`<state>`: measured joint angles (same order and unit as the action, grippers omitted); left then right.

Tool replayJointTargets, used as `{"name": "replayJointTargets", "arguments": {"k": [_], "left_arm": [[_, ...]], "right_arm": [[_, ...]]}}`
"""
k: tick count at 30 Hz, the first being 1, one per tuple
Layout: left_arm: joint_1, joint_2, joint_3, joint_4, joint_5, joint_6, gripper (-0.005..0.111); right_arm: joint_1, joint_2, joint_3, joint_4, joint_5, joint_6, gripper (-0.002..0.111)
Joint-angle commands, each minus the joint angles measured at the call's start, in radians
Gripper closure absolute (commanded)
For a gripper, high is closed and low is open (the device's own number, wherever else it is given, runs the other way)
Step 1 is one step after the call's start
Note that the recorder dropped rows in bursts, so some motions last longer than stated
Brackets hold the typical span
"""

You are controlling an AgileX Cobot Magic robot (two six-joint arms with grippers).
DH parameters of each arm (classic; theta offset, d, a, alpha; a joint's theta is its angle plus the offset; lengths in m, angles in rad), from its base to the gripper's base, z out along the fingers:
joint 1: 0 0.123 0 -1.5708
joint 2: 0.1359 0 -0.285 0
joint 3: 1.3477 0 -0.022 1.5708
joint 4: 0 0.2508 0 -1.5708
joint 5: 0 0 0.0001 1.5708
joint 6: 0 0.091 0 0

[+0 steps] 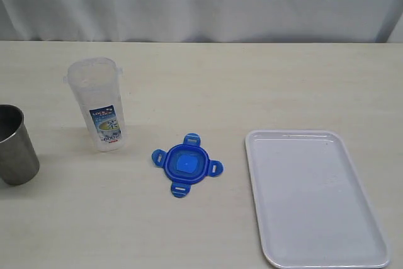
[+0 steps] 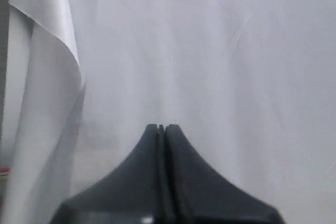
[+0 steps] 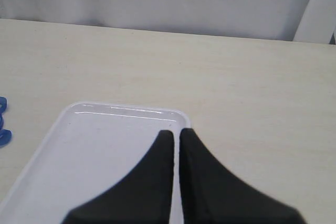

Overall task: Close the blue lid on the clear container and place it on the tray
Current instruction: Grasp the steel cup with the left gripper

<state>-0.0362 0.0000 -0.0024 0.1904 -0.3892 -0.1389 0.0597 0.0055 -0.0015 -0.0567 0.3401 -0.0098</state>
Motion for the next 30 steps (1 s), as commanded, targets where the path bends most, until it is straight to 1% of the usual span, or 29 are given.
{"name": "replayJointTargets", "arguments": {"k": [1,2,4,8,9,10,13,18,22,30], "left_arm": [[0.001,0.0,0.002,-0.001,-0.122,-0.193,0.103],[0.001,0.0,0.002,0.001,-0.124,-0.209,0.095],[0.001,0.0,0.002,0.03,-0.13,-0.257,0.071],[0.001,0.0,0.002,0.06,-0.173,-0.257,0.012],[0.001,0.0,0.002,0.06,-0.178,-0.257,0.004],[0.001,0.0,0.002,0.06,-0.178,-0.251,0.002],[0.001,0.001,0.002,0.06,-0.185,-0.217,0.002],[0.001,0.075,0.002,0.06,-0.161,-0.145,0.002],[0.001,0.202,0.002,0.06,-0.112,-0.089,0.002],[0.001,0.517,0.002,0.06,-0.112,-0.042,0.002]], "right_arm": [[0.001,-0.005,0.002,-0.003,0.002,-0.003,0.104],[0.001,-0.005,0.002,-0.003,0.002,-0.003,0.104],[0.001,-0.005,0.002,-0.003,0.002,-0.003,0.104],[0.001,-0.005,0.002,-0.003,0.002,-0.003,0.104],[0.001,-0.005,0.002,-0.003,0.002,-0.003,0.104],[0.001,-0.005,0.002,-0.003,0.002,-0.003,0.104],[0.001,-0.005,0.002,-0.003,0.002,-0.003,0.104],[0.001,-0.005,0.002,-0.003,0.002,-0.003,0.104],[0.001,-0.005,0.002,-0.003,0.002,-0.003,0.104],[0.001,-0.005,0.002,-0.003,0.002,-0.003,0.104]]}}
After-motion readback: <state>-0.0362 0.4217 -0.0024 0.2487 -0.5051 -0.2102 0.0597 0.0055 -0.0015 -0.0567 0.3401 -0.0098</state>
